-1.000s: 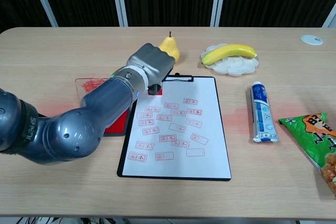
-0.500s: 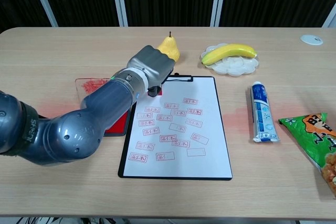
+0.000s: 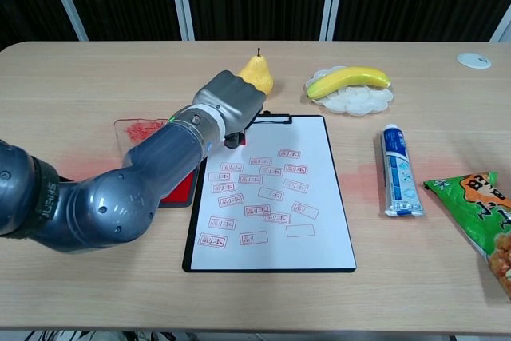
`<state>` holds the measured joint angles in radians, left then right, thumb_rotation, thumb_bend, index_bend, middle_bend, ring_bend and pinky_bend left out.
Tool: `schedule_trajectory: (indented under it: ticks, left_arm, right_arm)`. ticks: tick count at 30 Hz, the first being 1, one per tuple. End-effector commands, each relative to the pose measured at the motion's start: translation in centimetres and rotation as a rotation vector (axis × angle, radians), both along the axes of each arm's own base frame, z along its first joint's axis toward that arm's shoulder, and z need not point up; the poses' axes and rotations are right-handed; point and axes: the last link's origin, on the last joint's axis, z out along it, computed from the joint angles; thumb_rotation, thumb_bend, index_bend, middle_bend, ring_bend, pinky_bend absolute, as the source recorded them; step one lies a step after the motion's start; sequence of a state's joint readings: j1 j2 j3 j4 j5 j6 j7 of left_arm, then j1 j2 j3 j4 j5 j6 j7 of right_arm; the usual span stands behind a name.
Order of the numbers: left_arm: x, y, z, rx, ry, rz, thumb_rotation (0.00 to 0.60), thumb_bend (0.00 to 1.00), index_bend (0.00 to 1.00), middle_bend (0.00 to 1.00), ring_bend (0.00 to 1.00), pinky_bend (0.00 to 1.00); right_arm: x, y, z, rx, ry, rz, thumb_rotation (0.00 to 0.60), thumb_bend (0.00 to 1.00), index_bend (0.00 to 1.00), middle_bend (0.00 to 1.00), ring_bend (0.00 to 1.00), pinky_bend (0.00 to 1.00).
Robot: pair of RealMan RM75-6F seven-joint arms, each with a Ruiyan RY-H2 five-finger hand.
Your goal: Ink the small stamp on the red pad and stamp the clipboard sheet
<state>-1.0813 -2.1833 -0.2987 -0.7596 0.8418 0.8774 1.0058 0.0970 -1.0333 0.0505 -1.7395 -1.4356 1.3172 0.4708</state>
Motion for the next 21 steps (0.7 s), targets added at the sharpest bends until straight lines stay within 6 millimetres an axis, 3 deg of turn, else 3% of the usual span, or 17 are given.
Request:
schedule_trajectory:
  ticks: [1,12,21]
  left_arm:
    - [0.1,0.0,0.1,0.002,-0.003,-0.001,0.6,0.58,0.8,0.87,0.94,1.0]
    - [1.6,0.6,1.8,0.04,-0.044,-0.033,0.6,0.58,0.8,0.87,0.94,1.0]
    - [4.9,0.6,5.9,0.088,-0.115,-0.097,0.6,0.58,0.8,0.87,0.94,1.0]
  right_arm:
    - [0.0,0.0,0.0,0.0,-0.001,0.0,0.6,0.14,0.09,0.0,0.0,0.22]
    - [0.0,0.0,0.0,-0.003,-0.001,0.001,0.6,0.14,0.09,0.0,0.0,0.22]
    - [0.1,0.1,0.0,-0.006,0.003,0.006,0.6,0.14,0.09,0.0,0.0,0.22]
